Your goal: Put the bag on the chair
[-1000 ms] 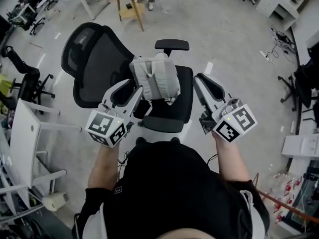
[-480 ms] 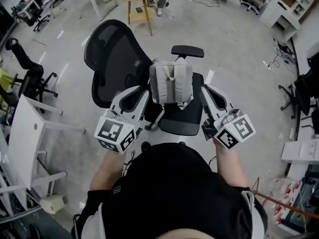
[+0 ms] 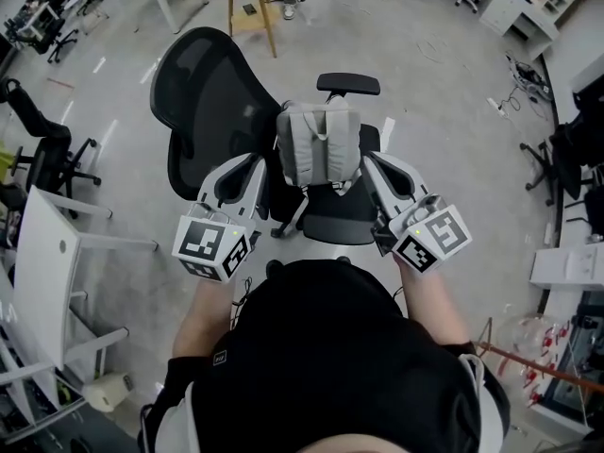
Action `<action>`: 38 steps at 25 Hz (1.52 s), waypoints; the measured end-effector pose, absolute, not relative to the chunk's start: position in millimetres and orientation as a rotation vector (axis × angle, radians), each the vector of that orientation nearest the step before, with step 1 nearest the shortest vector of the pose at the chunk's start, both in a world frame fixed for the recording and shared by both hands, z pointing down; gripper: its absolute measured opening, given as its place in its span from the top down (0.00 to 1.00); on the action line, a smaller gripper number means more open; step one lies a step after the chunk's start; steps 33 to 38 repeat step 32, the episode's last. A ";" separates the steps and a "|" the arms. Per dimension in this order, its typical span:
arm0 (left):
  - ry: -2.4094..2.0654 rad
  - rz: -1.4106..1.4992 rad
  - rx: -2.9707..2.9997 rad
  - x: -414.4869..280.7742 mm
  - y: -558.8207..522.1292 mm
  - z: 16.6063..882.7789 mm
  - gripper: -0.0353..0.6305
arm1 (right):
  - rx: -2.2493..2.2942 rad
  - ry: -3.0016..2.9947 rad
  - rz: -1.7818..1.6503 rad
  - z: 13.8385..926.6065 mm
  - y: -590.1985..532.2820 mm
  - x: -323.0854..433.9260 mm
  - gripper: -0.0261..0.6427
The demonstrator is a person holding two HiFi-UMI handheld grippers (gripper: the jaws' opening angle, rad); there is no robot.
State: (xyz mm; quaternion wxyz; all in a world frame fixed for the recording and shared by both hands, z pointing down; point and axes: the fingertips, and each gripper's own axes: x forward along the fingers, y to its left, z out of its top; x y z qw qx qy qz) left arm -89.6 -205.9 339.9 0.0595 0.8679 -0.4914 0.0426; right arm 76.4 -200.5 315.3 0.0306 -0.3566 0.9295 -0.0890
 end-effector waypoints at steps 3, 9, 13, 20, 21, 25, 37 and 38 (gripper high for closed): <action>-1.508 0.148 2.618 -92.1 -214.7 342.7 0.89 | -1.141 2.856 -0.281 321.9 -207.8 84.4 0.92; -1.525 0.135 2.614 -91.1 -223.9 337.8 0.89 | -1.178 2.870 -0.234 321.3 -215.0 88.7 0.92; -1.524 0.140 2.614 -89.1 -223.7 337.9 0.89 | -1.178 2.873 -0.232 321.8 -215.2 90.1 0.92; -1.526 0.150 2.594 -91.0 -222.9 343.3 0.89 | -1.168 2.873 -0.252 326.1 -216.7 90.7 0.92; -1.526 0.152 2.592 -91.0 -222.9 344.0 0.89 | -1.171 2.873 -0.256 326.2 -217.0 90.7 0.92; -1.523 0.160 2.584 -90.1 -221.3 347.5 0.89 | -1.161 2.880 -0.267 328.3 -216.7 90.5 0.92; -1.524 0.172 2.575 -90.0 -220.9 353.1 0.89 | -1.155 2.885 -0.282 331.6 -217.7 91.4 0.92; -1.524 0.172 2.575 -90.0 -220.9 353.1 0.89 | -1.155 2.885 -0.282 331.6 -217.7 91.4 0.92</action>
